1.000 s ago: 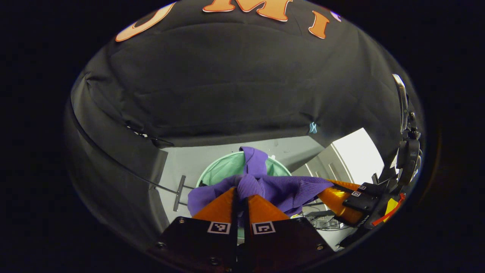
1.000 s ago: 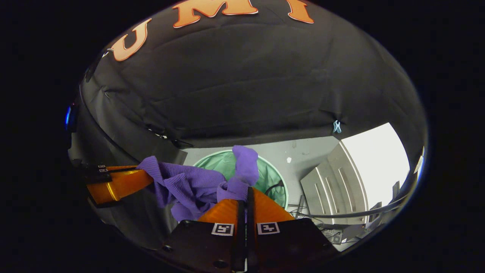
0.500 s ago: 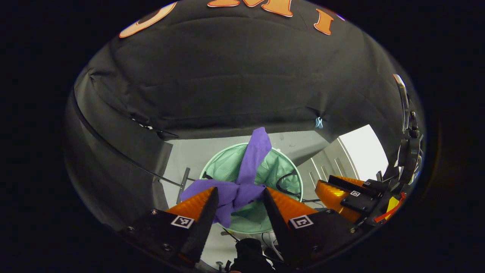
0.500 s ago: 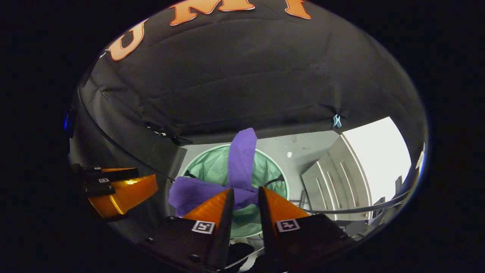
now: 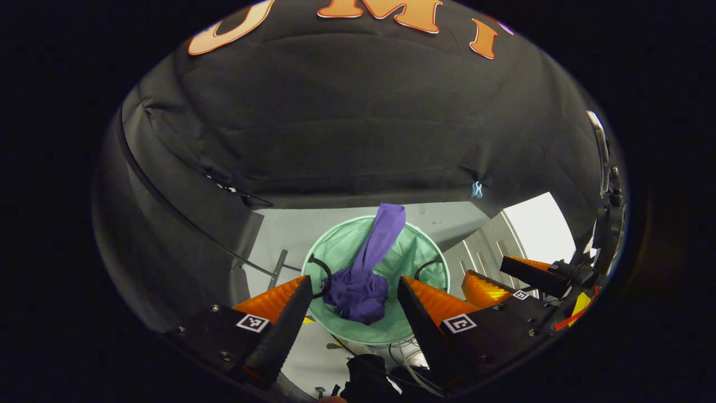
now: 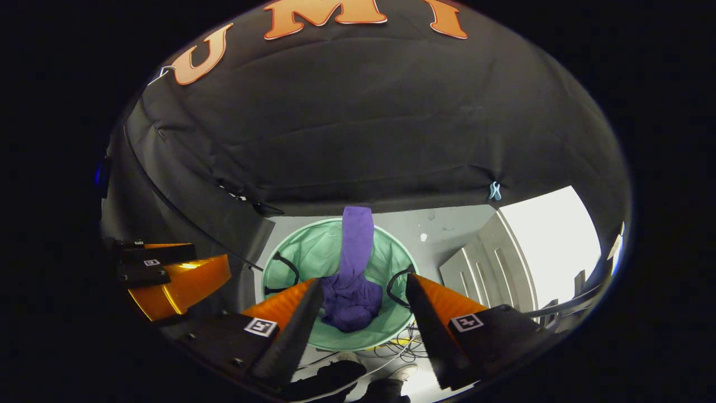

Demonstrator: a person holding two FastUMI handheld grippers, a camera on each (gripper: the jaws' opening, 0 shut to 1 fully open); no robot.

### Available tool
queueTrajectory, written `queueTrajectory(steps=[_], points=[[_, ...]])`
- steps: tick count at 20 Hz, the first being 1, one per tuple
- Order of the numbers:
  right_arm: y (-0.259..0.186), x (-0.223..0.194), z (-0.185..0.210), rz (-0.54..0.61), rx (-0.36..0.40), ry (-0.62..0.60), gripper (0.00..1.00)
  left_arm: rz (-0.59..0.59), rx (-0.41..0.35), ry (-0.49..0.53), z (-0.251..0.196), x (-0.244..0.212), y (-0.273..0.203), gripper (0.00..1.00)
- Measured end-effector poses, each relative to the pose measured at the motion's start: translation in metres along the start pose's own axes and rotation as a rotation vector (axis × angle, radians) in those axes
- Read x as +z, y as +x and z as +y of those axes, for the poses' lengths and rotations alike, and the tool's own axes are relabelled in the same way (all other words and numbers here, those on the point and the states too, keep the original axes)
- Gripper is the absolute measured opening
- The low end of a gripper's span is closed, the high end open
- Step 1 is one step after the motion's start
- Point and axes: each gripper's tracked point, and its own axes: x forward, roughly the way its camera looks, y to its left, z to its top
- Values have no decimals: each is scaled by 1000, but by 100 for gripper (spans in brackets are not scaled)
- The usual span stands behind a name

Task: Grasp the clothes on the hanger with both hands and then place them into the laundry hamper below.

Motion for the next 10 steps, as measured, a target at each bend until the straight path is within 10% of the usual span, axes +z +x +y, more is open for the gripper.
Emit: queueTrajectory(steps=[10], points=[[-47,21,12,-112,14,-65,100,-106,13,-53,18,9,-40,98]])
